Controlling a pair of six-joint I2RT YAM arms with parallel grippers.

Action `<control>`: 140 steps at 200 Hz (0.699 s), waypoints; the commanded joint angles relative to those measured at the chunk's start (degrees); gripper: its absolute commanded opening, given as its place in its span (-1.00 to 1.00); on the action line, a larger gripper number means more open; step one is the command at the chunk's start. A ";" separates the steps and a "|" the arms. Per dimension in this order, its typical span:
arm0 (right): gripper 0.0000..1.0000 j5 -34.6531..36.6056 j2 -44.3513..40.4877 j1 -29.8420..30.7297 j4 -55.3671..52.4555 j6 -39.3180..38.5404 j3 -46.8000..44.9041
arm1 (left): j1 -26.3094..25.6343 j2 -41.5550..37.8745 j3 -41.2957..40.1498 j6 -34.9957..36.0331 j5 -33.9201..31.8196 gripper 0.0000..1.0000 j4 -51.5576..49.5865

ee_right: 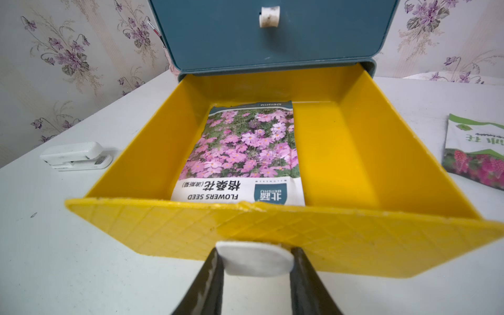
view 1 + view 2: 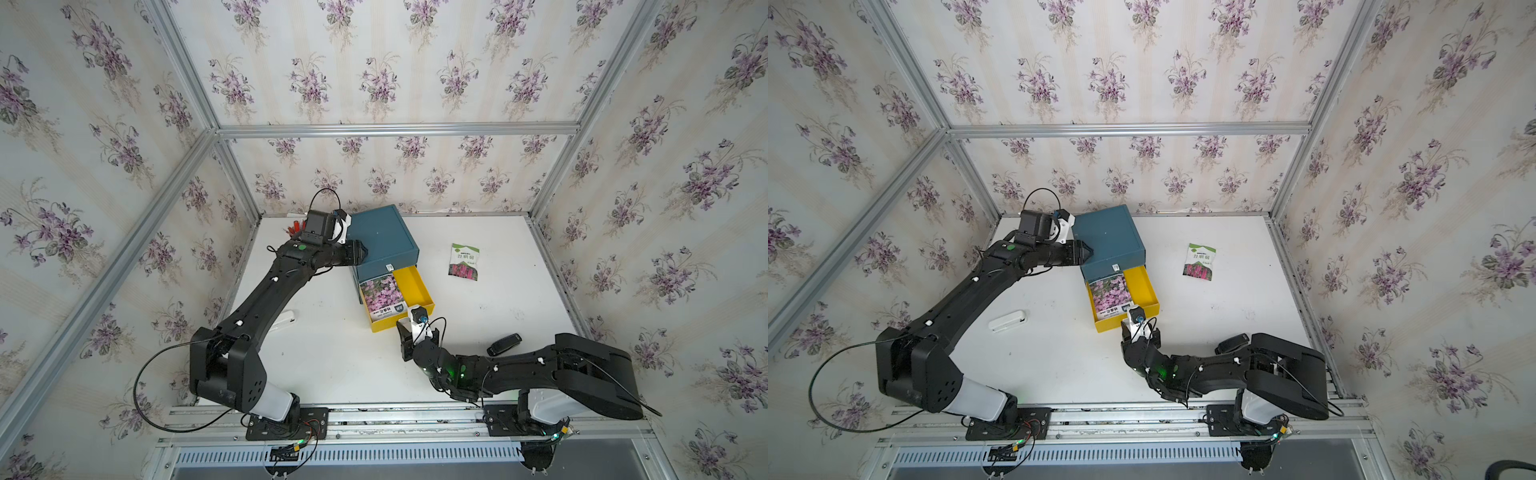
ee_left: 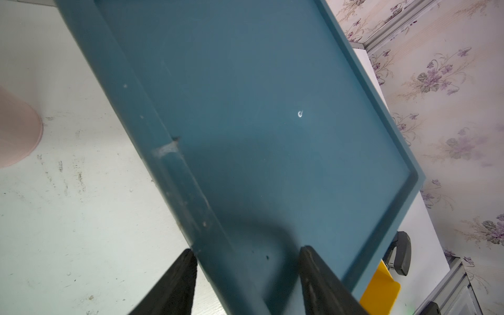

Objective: Take the seed bags out of the drawer
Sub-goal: Open the drawer in the storage box.

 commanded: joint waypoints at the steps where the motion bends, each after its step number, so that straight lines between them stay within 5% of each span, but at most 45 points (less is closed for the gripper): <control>1: -0.85 1.37 -0.70 0.83 -1.83 2.69 -0.48 | -0.27 0.97 -0.59 2.04 -1.99 0.25 -9.64; 82: -0.82 2.90 -1.41 2.74 -4.47 5.95 -1.23 | -0.78 1.32 -0.51 1.78 -2.05 0.25 -9.50; 140: -0.09 3.75 0.34 2.61 -7.90 6.97 1.16 | -1.00 1.46 -0.04 2.06 -2.04 0.25 -9.69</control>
